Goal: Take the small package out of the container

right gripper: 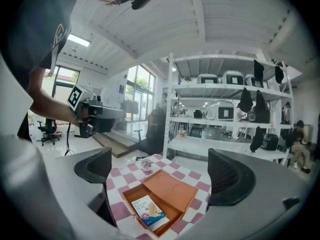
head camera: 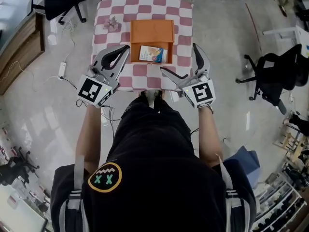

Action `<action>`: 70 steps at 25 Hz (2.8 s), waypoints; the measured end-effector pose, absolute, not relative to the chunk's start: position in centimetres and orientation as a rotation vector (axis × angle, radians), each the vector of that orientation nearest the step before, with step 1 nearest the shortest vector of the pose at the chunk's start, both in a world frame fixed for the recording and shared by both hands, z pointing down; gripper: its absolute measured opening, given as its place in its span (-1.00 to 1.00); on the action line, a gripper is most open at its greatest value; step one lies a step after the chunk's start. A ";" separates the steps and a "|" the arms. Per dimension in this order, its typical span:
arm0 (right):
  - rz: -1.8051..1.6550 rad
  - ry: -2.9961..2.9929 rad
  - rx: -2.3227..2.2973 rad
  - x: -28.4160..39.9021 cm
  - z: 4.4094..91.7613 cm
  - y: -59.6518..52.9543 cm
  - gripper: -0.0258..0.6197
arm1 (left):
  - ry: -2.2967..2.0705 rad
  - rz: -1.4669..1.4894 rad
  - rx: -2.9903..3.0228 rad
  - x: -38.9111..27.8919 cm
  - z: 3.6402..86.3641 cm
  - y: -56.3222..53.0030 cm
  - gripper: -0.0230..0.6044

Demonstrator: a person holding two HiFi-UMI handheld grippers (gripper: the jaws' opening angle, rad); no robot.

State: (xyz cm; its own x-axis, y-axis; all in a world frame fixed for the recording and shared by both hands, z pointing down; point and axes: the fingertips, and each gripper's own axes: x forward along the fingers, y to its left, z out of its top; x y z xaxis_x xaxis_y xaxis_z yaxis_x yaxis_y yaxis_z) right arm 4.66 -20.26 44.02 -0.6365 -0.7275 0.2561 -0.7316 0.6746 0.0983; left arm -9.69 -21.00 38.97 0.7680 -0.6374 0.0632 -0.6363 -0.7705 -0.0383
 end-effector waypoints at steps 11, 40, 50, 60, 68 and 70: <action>0.566 -2.572 0.988 2.5 56.8 -25.1 0.93 | 1.131 -0.158 -2.938 -9.0 39.0 -20.6 -0.87; 1.589 -1.743 0.916 0.4 76.6 -25.5 0.92 | 1.173 -0.097 -2.982 -9.9 38.9 -24.5 -0.87; 1.653 -1.662 0.837 -0.1 78.2 -25.2 0.92 | 1.155 -0.097 -2.969 -10.4 38.9 -24.5 -0.87; 1.925 -1.823 0.641 -1.5 75.9 -26.7 0.66 | 1.168 -0.110 -2.974 -10.5 39.0 -24.5 -0.87; 1.928 -1.842 0.572 -1.6 76.3 -26.8 0.52 | 1.221 -0.115 -2.984 -10.9 38.6 -24.5 -0.87; 1.897 -1.820 0.566 -1.3 76.5 -26.5 0.55 | 1.229 -0.115 -2.981 -11.0 38.4 -24.5 -0.87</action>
State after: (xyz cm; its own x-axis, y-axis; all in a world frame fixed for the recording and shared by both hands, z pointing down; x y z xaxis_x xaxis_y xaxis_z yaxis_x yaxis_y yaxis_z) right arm -1.28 -26.54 76.55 -0.8152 0.0375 0.5780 -0.5791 -0.0290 -0.8148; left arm -11.02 -24.51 38.41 0.7078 -0.6996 0.0980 -0.7057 -0.7067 0.0511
